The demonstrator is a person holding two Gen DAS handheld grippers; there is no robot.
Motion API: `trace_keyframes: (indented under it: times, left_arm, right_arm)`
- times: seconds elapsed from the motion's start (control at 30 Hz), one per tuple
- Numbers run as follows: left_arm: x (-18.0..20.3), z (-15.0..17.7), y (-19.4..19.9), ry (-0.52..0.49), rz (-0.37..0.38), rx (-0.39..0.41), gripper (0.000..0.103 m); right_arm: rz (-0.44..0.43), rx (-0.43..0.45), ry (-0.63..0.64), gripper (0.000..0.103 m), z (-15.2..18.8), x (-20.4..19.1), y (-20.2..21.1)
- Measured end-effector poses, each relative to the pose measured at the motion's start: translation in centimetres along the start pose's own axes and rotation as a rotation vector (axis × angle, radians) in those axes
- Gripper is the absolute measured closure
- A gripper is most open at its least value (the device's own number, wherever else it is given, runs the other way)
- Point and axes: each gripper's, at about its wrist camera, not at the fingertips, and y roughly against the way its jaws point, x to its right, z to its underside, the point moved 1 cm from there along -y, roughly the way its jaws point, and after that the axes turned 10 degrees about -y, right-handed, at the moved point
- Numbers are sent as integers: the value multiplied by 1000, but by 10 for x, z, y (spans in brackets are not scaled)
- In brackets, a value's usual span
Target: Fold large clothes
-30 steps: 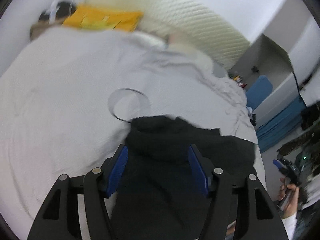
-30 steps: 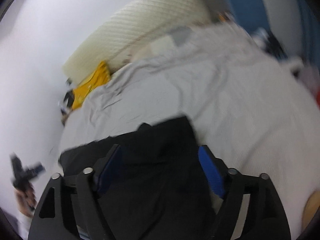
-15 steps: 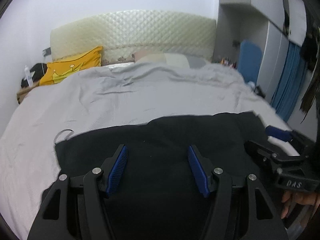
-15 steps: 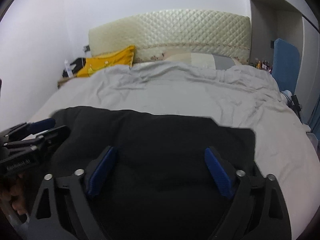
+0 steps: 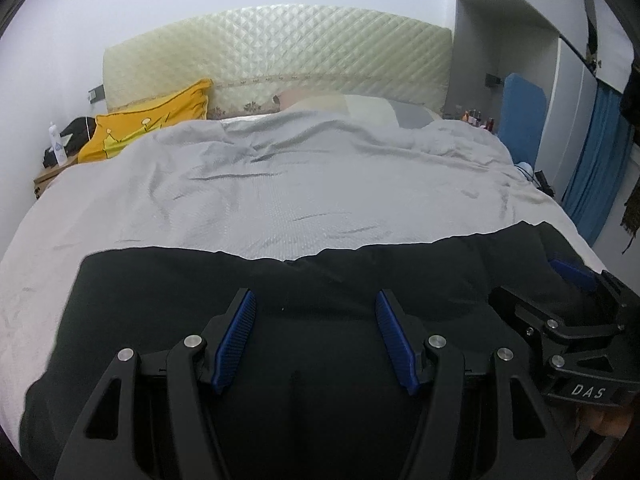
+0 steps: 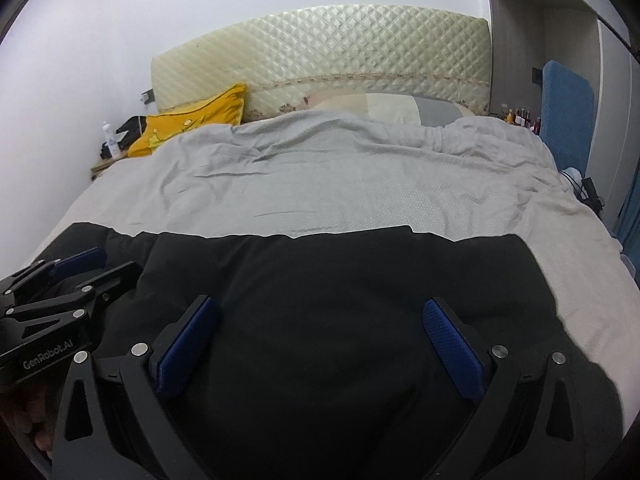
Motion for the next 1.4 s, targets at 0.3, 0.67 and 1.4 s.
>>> trace_keyframes:
  times: [0.3,0.67,1.4]
  left_arm:
    - [-1,-3,-36,-24,-4,-46,40]
    - [-7,-3,-56,-5,-13,-79,40]
    - [-69,35,-26,0,-155,-117,37]
  right_arm:
    - [-6,12,-2,0,1,-3,-27]
    - [-11,17,30,0,0,-10,-53]
    - [11,-59,-85,0,2,73,-25]
